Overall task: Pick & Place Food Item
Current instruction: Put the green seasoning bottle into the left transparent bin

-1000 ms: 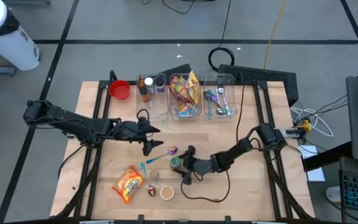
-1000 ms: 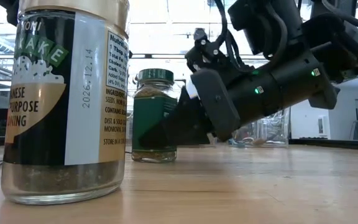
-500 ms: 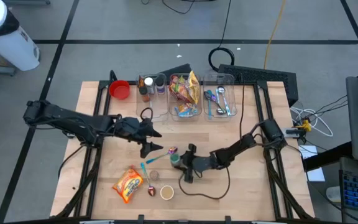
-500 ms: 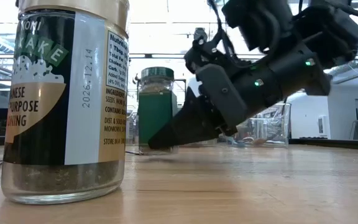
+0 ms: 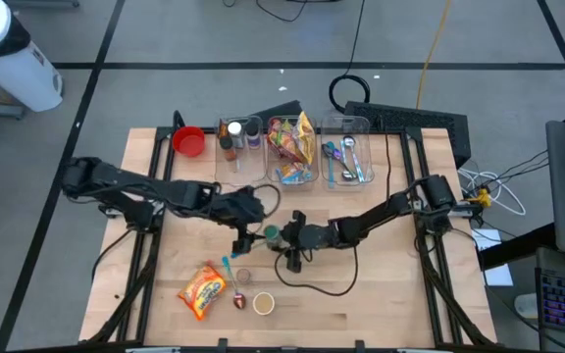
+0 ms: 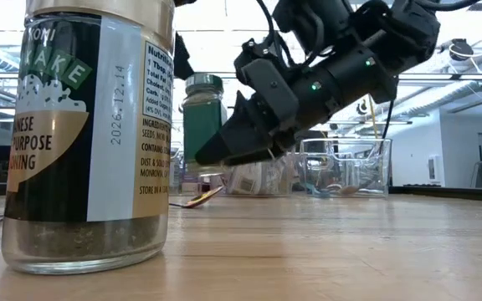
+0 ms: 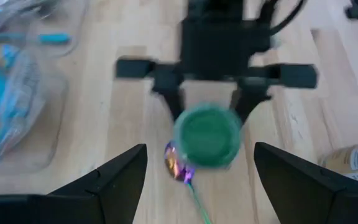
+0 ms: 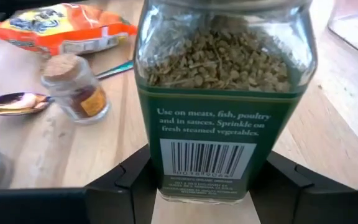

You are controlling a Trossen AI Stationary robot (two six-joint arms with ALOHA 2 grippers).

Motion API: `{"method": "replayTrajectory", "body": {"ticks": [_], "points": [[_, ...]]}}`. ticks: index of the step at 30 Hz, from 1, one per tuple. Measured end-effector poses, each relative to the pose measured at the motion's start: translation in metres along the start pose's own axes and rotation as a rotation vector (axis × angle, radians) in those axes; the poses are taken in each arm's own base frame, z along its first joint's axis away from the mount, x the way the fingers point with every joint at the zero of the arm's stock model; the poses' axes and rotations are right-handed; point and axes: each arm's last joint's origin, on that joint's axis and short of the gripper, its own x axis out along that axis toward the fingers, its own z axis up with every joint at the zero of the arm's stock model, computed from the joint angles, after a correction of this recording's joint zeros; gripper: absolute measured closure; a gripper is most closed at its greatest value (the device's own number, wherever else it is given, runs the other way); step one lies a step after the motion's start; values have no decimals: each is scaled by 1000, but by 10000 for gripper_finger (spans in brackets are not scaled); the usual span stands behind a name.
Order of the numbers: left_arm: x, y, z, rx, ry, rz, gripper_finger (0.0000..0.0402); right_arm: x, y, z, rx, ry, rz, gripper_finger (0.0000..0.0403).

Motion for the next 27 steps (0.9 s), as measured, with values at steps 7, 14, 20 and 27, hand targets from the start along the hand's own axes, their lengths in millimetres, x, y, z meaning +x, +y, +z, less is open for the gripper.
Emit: {"method": "replayTrajectory", "body": {"ticks": [7,14,20,27], "points": [[23,-4,8,72,41,-18,106,1,-3,-1,-17,10,-9,215],[33,-4,5,46,74,-36,103,1,-3,0,-32,3,-8,215],[36,-4,5,42,76,-37,104,1,-3,2,-39,-16,-5,215],[36,-4,8,40,47,-37,131,1,-2,2,-41,-20,-3,215]]}}
